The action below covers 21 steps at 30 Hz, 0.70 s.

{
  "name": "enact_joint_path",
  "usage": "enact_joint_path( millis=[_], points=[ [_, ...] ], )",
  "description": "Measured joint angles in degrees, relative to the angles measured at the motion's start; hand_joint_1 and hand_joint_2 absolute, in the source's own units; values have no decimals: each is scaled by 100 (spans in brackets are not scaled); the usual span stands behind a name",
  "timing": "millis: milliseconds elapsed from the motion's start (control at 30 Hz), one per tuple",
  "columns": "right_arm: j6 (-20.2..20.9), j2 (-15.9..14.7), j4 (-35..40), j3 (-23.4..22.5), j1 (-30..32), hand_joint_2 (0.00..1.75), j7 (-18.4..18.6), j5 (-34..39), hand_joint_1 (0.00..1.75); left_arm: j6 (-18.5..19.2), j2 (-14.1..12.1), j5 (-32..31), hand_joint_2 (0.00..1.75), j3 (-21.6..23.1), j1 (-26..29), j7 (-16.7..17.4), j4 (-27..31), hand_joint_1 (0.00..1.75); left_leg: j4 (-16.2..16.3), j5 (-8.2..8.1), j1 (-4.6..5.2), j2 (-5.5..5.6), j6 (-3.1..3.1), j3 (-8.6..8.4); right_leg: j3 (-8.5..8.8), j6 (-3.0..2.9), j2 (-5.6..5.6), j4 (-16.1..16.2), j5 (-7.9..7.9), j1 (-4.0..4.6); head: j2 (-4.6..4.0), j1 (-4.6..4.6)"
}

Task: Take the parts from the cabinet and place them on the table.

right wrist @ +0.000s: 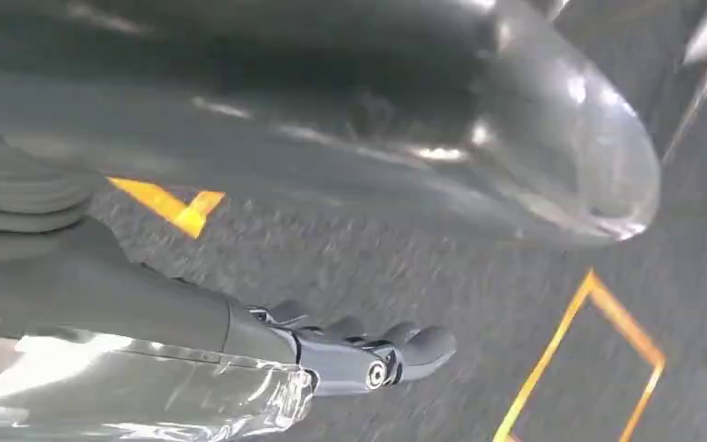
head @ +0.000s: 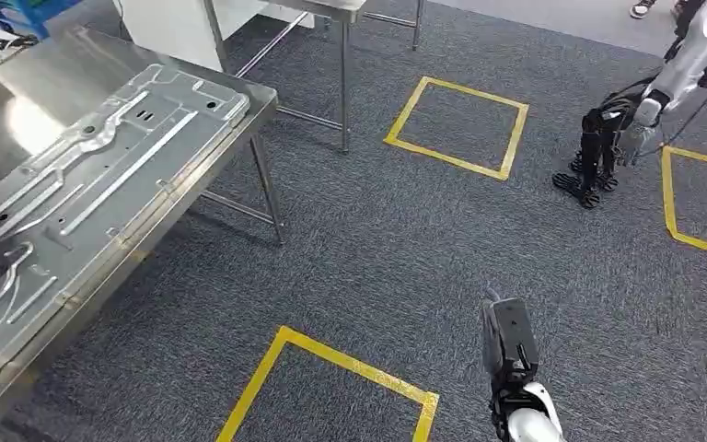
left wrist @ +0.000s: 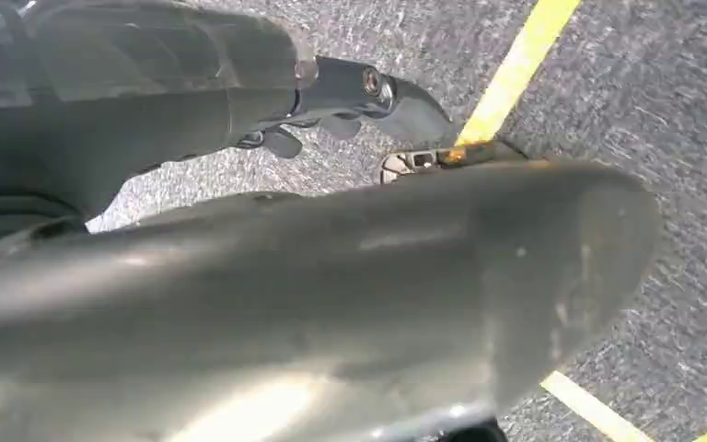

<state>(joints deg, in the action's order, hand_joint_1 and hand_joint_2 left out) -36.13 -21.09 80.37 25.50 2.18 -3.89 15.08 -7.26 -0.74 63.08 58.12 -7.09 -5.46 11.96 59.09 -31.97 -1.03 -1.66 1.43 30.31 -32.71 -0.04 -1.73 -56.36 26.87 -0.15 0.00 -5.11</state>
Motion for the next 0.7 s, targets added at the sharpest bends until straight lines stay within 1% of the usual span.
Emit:
enact_joint_path(
  millis=[33, 67, 100, 133, 167, 200, 233, 267, 300, 333, 367, 400, 433, 467, 500, 533, 567, 600, 633, 667, 700],
  points=[
    [-65, -2, -11, -48, -23, 0, 11, -2, 0, 0, 2, 4, 0, 0, 5, -11, -2, 0, 315, -187, 3, 175, -11, 150, 3, -36, 45, 4, -9, 0, 0, 31],
    [-140, 0, -24, -83, -35, 0, 57, -24, 0, 0, 2, 9, 0, 0, 17, -11, -2, 0, 802, -425, 10, 212, -16, 391, -1, -63, 118, 4, -8, 8, 0, 81],
    [-216, 2, -44, -105, -15, 0, 134, -83, 0, 0, 0, 15, 0, 0, 38, 2, -2, 0, 1269, -609, 16, 214, -18, 630, 1, -82, 177, -2, -2, 27, 0, 116],
    [-275, 2, -109, -140, 16, 0, 168, -140, 0, -4, 0, 15, 0, 0, 56, 9, -2, 0, 1606, -675, 18, 209, -25, 830, 2, -93, 260, -8, 5, 41, 0, 150],
    [-286, 0, -182, -170, 44, 0, 168, -162, 0, -7, 0, 17, 0, 0, 66, 20, -2, 0, 1666, -605, 20, 199, -36, 908, 3, -98, 340, -21, 9, 50, 0, 159],
    [-288, -2, -260, -214, 65, 0, 168, -179, 0, -11, 0, 17, 0, 0, 68, 22, -2, 0, 1448, -375, 18, 198, -50, 856, 6, -99, 434, -32, 18, 51, 0, 168],
    [-290, 0, -310, -245, 75, 0, 168, -194, 0, -11, 0, 15, 0, 0, 66, 24, -2, 0, 1028, -76, 16, 232, -68, 691, 12, -90, 529, -49, 30, 49, 0, 174],
    [-293, 2, -354, -280, 79, 0, 205, -242, 0, -11, 0, 15, 0, 0, 64, 24, -2, 0, 542, 211, 11, 383, -84, 488, 15, -72, 610, -76, 47, 41, 0, 183],
    [-295, 7, -416, -308, 80, 0, 265, -282, 0, -11, 0, 15, 0, 0, 67, 26, -2, 0, 149, 365, -13, 787, -111, 347, -6, -48, 672, -109, 71, 16, 0, 196],
    [-297, 9, -520, -338, 63, 0, 329, -308, 0, -11, -2, 15, 0, 0, 67, 41, -2, 0, 20, 279, -44, 854, -124, 271, -40, -3, 762, -174, 103, 42, 0, 201],
    [-299, 22, -627, -378, 78, 0, 339, -310, 0, -11, 0, 15, 0, 0, 64, 57, -2, 0, 31, 268, -12, 775, -115, 256, -69, 33, 842, -159, 89, 7, 0, 197],
    [-301, 33, -756, -402, 86, 0, 335, -306, 0, -13, 2, 15, 0, 0, 68, 68, -2, 0, 25, 260, 10, 723, -133, 251, -77, 74, 907, -145, 81, -22, 0, 185],
    [-303, 50, -937, -417, 85, 0, 311, -282, 0, -20, 0, 17, 0, 0, 69, 76, -2, 0, 15, 261, 19, 642, -159, 240, -81, 108, 994, -125, 62, -35, 0, 190],
    [-301, 63, -1168, -428, 70, 0, 263, -234, 0, -30, 6, 15, 0, 0, 63, 77, 2, 0, -44, 283, -20, 558, -192, 201, -96, 130, 1034, -128, 72, -27, 0, 199],
    [-269, 100, -1432, -435, 64, 0, 206, -149, 0, -39, 9, 13, 0, 0, 51, 81, 2, 0, -82, 294, -16, 469, -215, 160, -100, 156, 718, -203, 122, -3, 0, 155],
    [-216, 138, -1743, -444, -4, 0, 126, -45, 0, -39, 29, 9, 0, 0, 54, 83, 2, 0, -104, 283, 1, 380, -244, 130, -227, 192, 447, -449, 274, -2, 0, 67],
    [-117, 221, -2113, -448, -91, 0, 34, 108, 0, -39, 42, 2, 0, 0, 66, 98, 0, 0, -104, 269, 20, 275, -262, 120, -467, 228, 311, -894, 488, -20, 0, 28],
    [13, 316, -2438, -446, -154, 0, -96, 207, 0, -37, 42, -6, 0, 0, 75, 109, 0, 0, -103, 253, 33, 166, -272, 111, -701, 251, 254, -1315, 663, -37, 0, 11],
    [98, 424, -2796, -439, -190, 0, -173, 273, 0, -39, 42, -17, 0, 0, 75, 114, 0, 0, -103, 235, 39, 78, -273, 107, -884, 268, 216, -1647, 762, -51, 0, 0],
    [202, 523, -3147, -433, -201, 0, -181, 286, 0, -39, 39, -35, 0, 0, 71, 122, 0, 0, -102, 216, 41, -5, -269, 92, -938, 276, 195, -1759, 733, -68, 0, -18],
    [287, 612, -3470, -424, -203, 0, -173, 269, 0, -39, 39, -46, 0, 0, 70, 125, 0, 0, -102, 194, 50, -65, -264, 72, -873, 275, 186, -1633, 588, -83, 0, -42]
  ],
)
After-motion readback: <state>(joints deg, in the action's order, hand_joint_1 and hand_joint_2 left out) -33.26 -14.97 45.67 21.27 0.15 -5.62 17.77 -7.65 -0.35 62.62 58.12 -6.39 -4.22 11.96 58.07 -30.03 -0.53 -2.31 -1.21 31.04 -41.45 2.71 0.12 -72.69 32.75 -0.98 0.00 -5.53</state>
